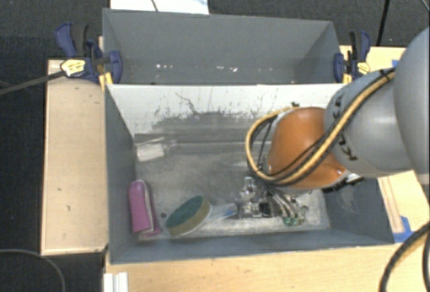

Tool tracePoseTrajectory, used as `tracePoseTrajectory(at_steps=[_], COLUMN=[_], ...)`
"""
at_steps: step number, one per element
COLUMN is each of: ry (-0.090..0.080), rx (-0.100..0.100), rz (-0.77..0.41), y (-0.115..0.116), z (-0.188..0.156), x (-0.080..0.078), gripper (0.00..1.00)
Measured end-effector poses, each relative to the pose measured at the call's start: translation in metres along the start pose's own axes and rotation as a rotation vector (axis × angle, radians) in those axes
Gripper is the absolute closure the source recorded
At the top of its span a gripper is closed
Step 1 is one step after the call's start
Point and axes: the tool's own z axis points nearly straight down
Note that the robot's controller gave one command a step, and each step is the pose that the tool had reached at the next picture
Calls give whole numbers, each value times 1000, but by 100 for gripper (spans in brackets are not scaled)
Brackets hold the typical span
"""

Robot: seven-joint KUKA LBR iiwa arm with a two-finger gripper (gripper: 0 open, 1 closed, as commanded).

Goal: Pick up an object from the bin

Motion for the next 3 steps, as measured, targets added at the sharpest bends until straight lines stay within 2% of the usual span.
tracePoseTrajectory(at_steps=[1,2,3], ry=[6,14,6], rx=[0,6,1], rz=[6,238,213], y=[46,60,69], z=[-173,-81,-220], x=[-2,-11,-12], gripper=[100,100,100])
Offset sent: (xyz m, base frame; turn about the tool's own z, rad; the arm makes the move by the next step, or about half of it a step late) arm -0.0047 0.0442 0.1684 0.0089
